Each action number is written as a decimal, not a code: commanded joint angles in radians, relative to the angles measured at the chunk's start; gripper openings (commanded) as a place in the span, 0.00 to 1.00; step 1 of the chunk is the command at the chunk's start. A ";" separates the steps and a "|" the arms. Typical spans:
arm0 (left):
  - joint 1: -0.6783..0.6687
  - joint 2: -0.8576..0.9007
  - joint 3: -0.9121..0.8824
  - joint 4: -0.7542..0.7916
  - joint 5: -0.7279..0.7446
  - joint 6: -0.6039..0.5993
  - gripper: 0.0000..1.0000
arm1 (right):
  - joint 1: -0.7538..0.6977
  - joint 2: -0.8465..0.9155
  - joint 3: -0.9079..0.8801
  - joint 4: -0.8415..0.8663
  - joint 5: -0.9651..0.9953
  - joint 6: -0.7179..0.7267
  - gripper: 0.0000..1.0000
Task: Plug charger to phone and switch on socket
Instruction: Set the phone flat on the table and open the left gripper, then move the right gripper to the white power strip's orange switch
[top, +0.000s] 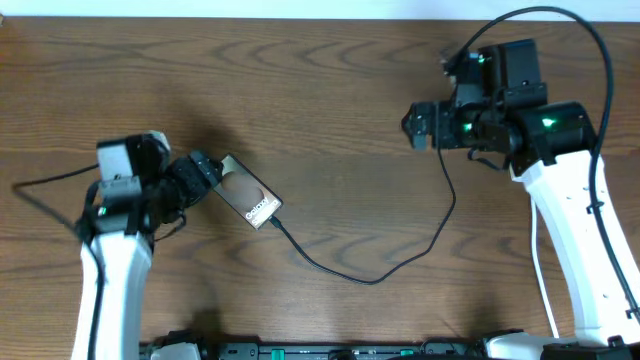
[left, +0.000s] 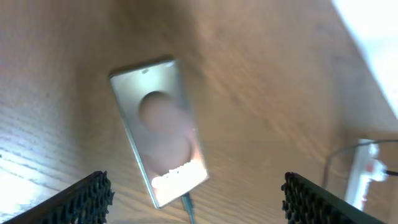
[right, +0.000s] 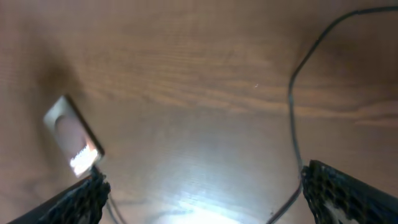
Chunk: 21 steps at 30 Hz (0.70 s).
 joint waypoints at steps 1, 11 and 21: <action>0.004 -0.076 0.007 -0.008 0.026 0.026 0.90 | -0.086 -0.007 0.012 0.029 0.034 0.015 0.99; 0.004 -0.130 0.007 -0.011 0.030 0.045 0.96 | -0.482 0.005 0.071 0.093 -0.164 -0.115 0.99; 0.004 -0.129 0.007 -0.011 0.030 0.065 0.96 | -0.713 0.315 0.368 -0.108 -0.427 -0.339 0.99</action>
